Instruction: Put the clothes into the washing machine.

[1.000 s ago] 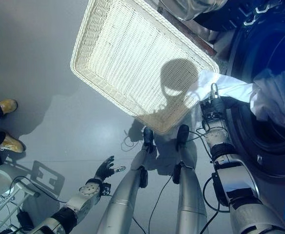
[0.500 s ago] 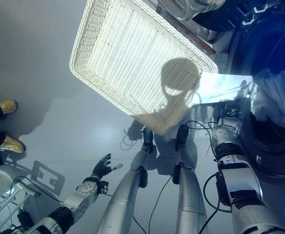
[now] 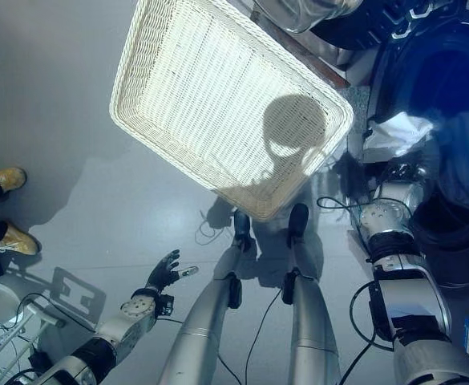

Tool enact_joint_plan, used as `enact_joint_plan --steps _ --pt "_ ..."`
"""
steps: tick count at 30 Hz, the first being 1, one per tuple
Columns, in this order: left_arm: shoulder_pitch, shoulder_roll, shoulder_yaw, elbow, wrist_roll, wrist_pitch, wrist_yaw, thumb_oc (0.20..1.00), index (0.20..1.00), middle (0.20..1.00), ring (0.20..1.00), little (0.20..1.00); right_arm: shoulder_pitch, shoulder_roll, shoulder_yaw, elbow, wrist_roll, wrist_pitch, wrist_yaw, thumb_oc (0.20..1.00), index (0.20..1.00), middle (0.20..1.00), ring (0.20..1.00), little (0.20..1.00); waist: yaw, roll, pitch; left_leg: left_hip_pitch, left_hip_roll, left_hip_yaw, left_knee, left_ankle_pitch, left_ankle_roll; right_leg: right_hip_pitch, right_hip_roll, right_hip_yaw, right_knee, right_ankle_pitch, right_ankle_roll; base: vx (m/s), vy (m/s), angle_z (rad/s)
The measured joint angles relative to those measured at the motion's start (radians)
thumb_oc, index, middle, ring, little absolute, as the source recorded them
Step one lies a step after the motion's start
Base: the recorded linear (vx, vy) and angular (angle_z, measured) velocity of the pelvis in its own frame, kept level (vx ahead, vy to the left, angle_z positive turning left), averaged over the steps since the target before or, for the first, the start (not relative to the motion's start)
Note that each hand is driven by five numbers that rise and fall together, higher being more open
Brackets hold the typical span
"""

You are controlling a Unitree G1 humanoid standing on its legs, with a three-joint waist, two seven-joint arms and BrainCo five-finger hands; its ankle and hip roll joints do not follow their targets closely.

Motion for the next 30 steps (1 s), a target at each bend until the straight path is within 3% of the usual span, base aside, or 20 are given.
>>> enact_joint_plan --steps 5,6,7,8,11,13,14,18,21,22,23,24,25,27,30 --pt "0.015 0.025 0.016 0.002 0.001 -0.008 -0.018 1.000 1.000 1.000 1.000 1.000 0.069 -0.037 -0.109 -0.017 0.232 -0.049 0.016 0.200 0.200 0.200 0.200 0.200 -0.012 -0.004 0.002 0.012 0.006 0.000 0.015 -0.008 -0.001 0.032 0.013 0.008 -0.031 0.019 0.004 0.00 -0.073 -0.04" --pt "0.020 0.029 0.020 0.002 0.001 -0.010 -0.018 1.000 1.000 1.000 1.000 1.000 0.070 -0.040 -0.122 -0.022 0.270 -0.067 -0.011 0.200 0.200 0.200 0.200 0.200 -0.017 -0.005 0.003 0.017 0.006 0.000 0.014 -0.009 -0.001 0.040 0.014 0.007 -0.041 0.022 0.006 0.00 -0.052 -0.06" --pt "0.027 0.032 0.021 0.000 0.001 -0.015 -0.019 1.000 1.000 1.000 1.000 1.000 0.041 -0.027 -0.140 -0.038 0.335 -0.125 -0.058 0.200 0.200 0.200 0.200 0.200 -0.014 -0.005 0.003 0.021 0.008 0.002 0.014 -0.010 -0.002 0.049 0.017 0.012 -0.052 0.029 0.002 0.00 -0.028 -0.05" --pt "0.027 0.032 0.021 0.000 0.001 -0.015 -0.019 1.000 1.000 1.000 1.000 1.000 0.041 -0.027 -0.140 -0.038 0.335 -0.125 -0.058 0.200 0.200 0.200 0.200 0.200 -0.014 -0.005 0.003 0.021 0.008 0.002 0.014 -0.010 -0.002 0.049 0.017 0.012 -0.052 0.029 0.002 0.00 -0.043 -0.03" --pt "0.046 0.044 0.016 0.000 0.002 -0.021 -0.028 1.000 1.000 1.000 1.000 1.000 0.010 -0.043 -0.172 -0.012 0.430 -0.270 -0.231 0.200 0.200 0.200 0.200 0.200 -0.014 -0.009 0.006 0.020 0.008 0.003 0.014 -0.013 0.002 0.059 0.019 0.013 -0.078 0.048 -0.004 0.01 -0.061 -0.01" --pt "0.047 0.070 -0.001 -0.010 0.001 -0.019 -0.028 1.000 1.000 1.000 1.000 1.000 -0.020 -0.058 -0.192 0.047 0.443 -0.314 -0.344 1.000 1.000 1.000 1.000 1.000 -0.009 -0.011 0.007 0.020 0.007 0.005 0.018 -0.018 0.006 0.061 0.018 0.020 -0.080 0.048 -0.004 0.01 -0.048 -0.01" --pt "0.049 0.102 -0.011 -0.034 0.000 -0.015 -0.034 1.000 1.000 1.000 1.000 1.000 -0.024 -0.077 -0.192 0.053 0.444 -0.318 -0.398 1.000 1.000 1.000 1.000 1.000 -0.009 -0.012 0.007 0.019 0.009 0.005 0.033 -0.028 0.009 0.067 0.017 0.022 -0.080 0.048 -0.003 0.00 0.000 0.00" --pt "0.051 0.171 0.006 -0.077 -0.002 -0.006 -0.043 1.000 1.000 1.000 1.000 1.000 -0.018 -0.075 -0.192 0.031 0.475 -0.296 -0.391 1.000 1.000 1.000 1.000 1.000 -0.007 -0.013 0.008 0.012 0.009 0.012 0.068 -0.054 0.017 0.074 0.014 0.029 -0.079 0.046 -0.001 0.01 -0.039 -0.06" --pt "0.050 0.185 0.036 -0.050 -0.003 0.007 -0.063 1.000 1.000 1.000 1.000 1.000 -0.018 -0.030 -0.207 -0.008 0.547 -0.162 -0.407 1.000 1.000 1.000 1.000 1.000 -0.028 -0.017 0.007 0.024 0.009 0.018 0.084 -0.067 0.021 0.091 0.010 0.037 -0.079 0.046 0.005 0.00 -0.063 -0.08" --pt "0.048 0.197 0.035 -0.050 -0.006 0.013 -0.071 1.000 1.000 1.000 1.000 1.000 -0.012 -0.018 -0.204 0.018 0.548 -0.045 -0.384 1.000 1.000 1.000 1.000 1.000 -0.036 -0.028 0.005 0.029 0.008 0.020 0.082 -0.068 0.022 0.093 0.009 0.039 -0.079 0.045 0.006 -0.02 -0.033 -0.03" --pt "0.044 0.214 0.032 -0.051 -0.008 0.022 -0.084 1.000 1.000 1.000 1.000 1.000 -0.006 -0.009 -0.187 0.070 0.543 0.150 -0.308 1.000 1.000 1.000 1.000 1.000 -0.048 -0.046 0.003 0.039 0.006 0.020 0.083 -0.068 0.022 0.104 0.007 0.041 -0.080 0.045 0.008 0.00 0.000 0.00" --pt "0.043 0.218 0.032 -0.052 -0.008 0.027 -0.085 1.000 1.000 1.000 1.000 1.000 -0.008 -0.009 -0.163 0.095 0.541 0.238 -0.258 1.000 1.000 1.000 1.000 1.000 -0.049 -0.053 0.002 0.044 0.000 0.021 0.084 -0.068 0.022 0.109 0.007 0.042 -0.080 0.045 0.008 0.00 0.000 0.00" --pt "0.043 0.218 0.032 -0.052 -0.008 0.027 -0.085 1.000 1.000 1.000 1.000 1.000 -0.008 -0.009 -0.163 0.095 0.541 0.238 -0.258 1.000 1.000 1.000 1.000 1.000 -0.049 -0.053 0.002 0.044 0.000 0.021 0.084 -0.068 0.022 0.109 0.007 0.042 -0.080 0.045 0.008 0.00 0.000 0.00" --pt "0.042 0.212 0.033 -0.060 -0.008 0.040 -0.098 1.000 1.000 1.000 1.000 1.000 0.066 -0.016 -0.038 0.075 0.541 0.595 -0.016 1.000 1.000 1.000 1.000 1.000 -0.053 -0.065 -0.001 0.046 -0.002 0.025 0.080 -0.066 0.024 0.107 0.006 0.045 -0.079 0.038 0.025 -0.01 -0.017 -0.01" --pt "0.040 0.191 0.039 -0.037 -0.008 0.041 -0.104 1.000 1.000 1.000 1.000 1.000 0.098 -0.011 -0.002 0.137 0.540 0.756 0.094 1.000 1.000 1.000 1.000 1.000 -0.049 -0.065 -0.001 0.040 -0.009 0.028 0.081 -0.065 0.025 0.100 0.001 0.045 -0.077 0.042 0.030 -0.01 0.001 0.00"
